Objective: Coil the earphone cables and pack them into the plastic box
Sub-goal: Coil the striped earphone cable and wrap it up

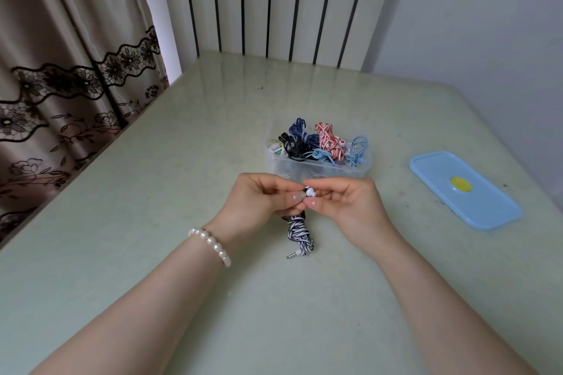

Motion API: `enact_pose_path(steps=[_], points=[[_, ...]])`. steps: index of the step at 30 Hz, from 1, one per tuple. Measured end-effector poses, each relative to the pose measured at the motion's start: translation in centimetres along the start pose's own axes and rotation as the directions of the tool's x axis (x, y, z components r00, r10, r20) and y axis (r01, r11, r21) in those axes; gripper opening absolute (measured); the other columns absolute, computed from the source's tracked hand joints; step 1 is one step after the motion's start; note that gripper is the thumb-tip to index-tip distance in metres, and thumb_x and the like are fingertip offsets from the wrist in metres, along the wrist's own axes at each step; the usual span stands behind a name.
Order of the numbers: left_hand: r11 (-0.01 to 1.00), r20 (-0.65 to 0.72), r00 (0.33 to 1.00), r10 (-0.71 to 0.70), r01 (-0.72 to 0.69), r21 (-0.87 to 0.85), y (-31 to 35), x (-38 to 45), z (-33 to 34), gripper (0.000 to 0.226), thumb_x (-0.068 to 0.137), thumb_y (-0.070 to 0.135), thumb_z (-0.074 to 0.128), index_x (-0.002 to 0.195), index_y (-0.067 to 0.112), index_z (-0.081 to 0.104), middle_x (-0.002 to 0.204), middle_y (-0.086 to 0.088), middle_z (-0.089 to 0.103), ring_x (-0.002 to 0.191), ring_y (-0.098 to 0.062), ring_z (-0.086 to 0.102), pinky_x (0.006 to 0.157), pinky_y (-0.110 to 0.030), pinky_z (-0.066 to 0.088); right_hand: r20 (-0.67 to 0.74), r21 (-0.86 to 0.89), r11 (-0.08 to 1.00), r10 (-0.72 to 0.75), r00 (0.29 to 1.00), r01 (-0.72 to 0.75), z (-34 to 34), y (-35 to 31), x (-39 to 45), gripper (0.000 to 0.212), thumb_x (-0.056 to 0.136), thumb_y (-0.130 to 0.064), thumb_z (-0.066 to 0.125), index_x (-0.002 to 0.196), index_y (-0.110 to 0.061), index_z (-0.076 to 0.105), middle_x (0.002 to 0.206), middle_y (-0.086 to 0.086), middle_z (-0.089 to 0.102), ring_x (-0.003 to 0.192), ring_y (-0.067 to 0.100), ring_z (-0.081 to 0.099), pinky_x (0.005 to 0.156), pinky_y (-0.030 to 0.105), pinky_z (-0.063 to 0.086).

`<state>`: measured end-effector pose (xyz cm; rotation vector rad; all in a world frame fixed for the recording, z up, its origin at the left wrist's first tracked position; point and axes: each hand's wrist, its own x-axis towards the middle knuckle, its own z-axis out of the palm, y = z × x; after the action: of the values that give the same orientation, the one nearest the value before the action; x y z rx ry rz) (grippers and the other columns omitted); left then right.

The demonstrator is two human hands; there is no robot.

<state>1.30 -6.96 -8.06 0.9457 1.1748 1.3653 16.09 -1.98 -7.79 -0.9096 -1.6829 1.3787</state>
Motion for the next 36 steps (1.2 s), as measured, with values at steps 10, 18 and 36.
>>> enact_pose_path(steps=[10,18,36], points=[[0.966,0.016,0.984,-0.178,0.178,-0.186,0.6,-0.2,-0.1,0.013,0.079,-0.011,0.055,0.085,-0.002,0.063,0.063,-0.006,0.069,0.054,-0.01,0.066,0.055,-0.019,0.055,0.137,0.153,0.988,-0.01,0.991,-0.011,-0.7,-0.4,-0.1,0.023,0.081,-0.001,0.055,0.099,-0.01,0.066,0.064,-0.002,0.067,0.057,0.008,0.057,0.056,0.019,0.047],[0.926,0.025,0.971,-0.237,0.234,-0.295,0.7,-0.4,0.3,0.013,0.074,-0.011,0.057,0.083,-0.005,0.064,0.068,-0.011,0.07,0.063,-0.015,0.069,0.059,-0.021,0.057,0.087,0.125,0.992,-0.041,0.995,0.03,-0.2,-0.2,-0.1,0.013,0.071,-0.008,0.065,0.082,-0.013,0.07,0.063,-0.005,0.067,0.053,0.005,0.05,0.051,0.017,0.04],[0.898,-0.093,0.963,-0.254,0.199,-0.393,0.8,-0.6,1.1,0.013,0.076,-0.014,0.057,0.077,-0.005,0.065,0.066,-0.013,0.07,0.062,-0.018,0.07,0.062,-0.023,0.058,-0.194,0.213,0.976,0.078,0.978,-0.035,-0.1,-0.1,0.0,0.01,0.069,-0.003,0.071,0.076,-0.007,0.065,0.057,0.003,0.067,0.054,0.012,0.062,0.059,0.019,0.051]])
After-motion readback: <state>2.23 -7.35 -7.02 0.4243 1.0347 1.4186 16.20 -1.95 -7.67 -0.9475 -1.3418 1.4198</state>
